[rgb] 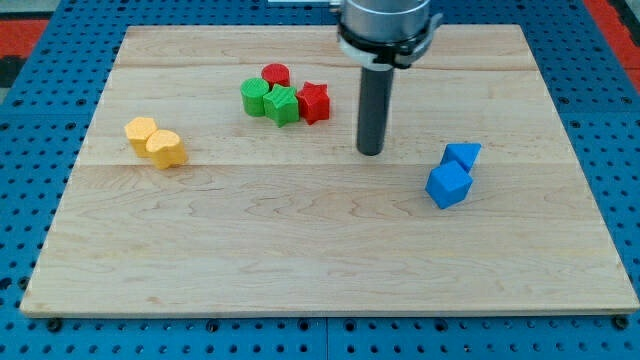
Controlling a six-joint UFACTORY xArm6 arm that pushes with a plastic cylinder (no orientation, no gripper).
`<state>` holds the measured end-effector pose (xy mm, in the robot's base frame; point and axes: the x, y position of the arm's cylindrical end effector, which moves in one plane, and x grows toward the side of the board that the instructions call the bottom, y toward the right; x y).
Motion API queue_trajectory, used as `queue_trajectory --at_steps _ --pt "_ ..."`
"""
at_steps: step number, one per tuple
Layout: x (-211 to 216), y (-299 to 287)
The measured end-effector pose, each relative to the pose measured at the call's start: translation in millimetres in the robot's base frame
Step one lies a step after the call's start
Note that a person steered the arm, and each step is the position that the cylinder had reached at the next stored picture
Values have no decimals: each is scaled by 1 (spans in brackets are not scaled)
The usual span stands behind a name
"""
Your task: Push the blue blocks to the yellow blocks
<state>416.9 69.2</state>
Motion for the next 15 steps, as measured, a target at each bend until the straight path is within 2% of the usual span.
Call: queue_trajectory --at_steps 2,4,5,6,7,8,10,12,14,15 --pt "7 111" --pt "69 54" --pt "81 50" --pt "63 81" --pt "93 118" --pt "118 107" --pt "117 78" --pt "117 8" --pt "87 -43" --pt "72 -41"
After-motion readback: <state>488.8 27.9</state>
